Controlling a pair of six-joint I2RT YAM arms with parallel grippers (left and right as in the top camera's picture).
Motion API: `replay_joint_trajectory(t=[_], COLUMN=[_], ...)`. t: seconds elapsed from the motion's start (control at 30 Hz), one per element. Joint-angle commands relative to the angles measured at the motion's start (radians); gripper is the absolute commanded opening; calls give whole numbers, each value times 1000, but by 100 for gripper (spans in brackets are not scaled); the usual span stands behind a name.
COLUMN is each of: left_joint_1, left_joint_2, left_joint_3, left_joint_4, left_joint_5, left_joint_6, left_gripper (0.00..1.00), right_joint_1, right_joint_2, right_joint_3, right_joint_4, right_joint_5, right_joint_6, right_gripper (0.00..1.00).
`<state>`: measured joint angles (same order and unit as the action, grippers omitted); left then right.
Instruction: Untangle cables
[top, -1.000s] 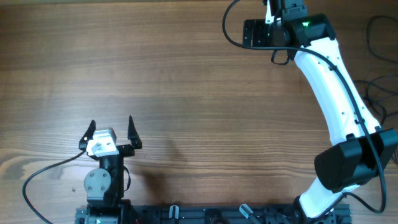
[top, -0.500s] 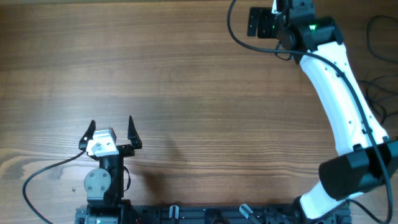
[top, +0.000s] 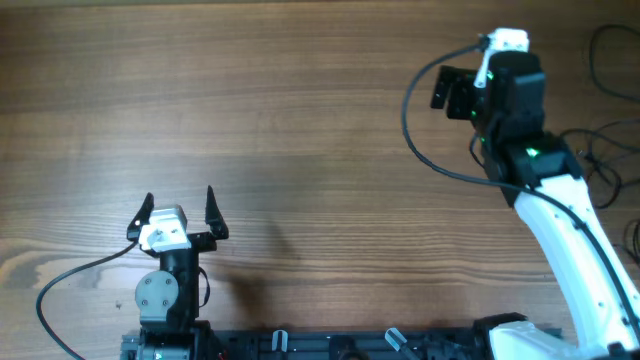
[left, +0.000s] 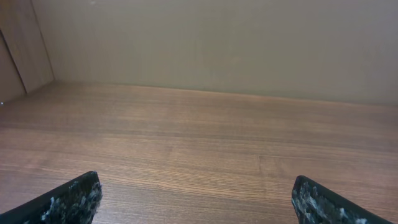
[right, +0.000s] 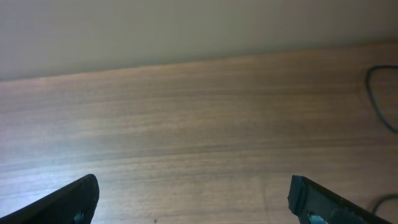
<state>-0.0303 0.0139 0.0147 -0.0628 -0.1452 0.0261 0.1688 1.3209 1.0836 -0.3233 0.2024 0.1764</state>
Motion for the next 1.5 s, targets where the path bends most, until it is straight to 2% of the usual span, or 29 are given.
replay_joint_trajectory(t=[0.0,0.3,0.5,0.67,1.13,1.47], left_joint_1=[6,6,6,6,6,6], left_joint_2=[-11,-11,-11,-11,-11,-11], left_joint_3=[-9,-9,-9,-9,-9,-9], left_joint_4=[3,3,3,3,3,3], left_joint_5=[-2,-2,-2,-2,-2,-2], left_joint_6=[23,23,23,23,23,23], left_gripper=[100,100,100,100,100,100], right_joint_1=[-28,-35,-45,-45,-47,-128], right_joint_2=[-96,-344,-549,-648,-867,-1059], right_joint_3=[-99,-402,-612,-723,-898,-978], right_joint_4=[26,284,338,389,374,331], right_joint_5=[-27,-81,-81,-108,-133,-212], right_joint_6=[-16,-14,-12,-12,-17,-20], right_gripper=[100,100,100,100,100,100])
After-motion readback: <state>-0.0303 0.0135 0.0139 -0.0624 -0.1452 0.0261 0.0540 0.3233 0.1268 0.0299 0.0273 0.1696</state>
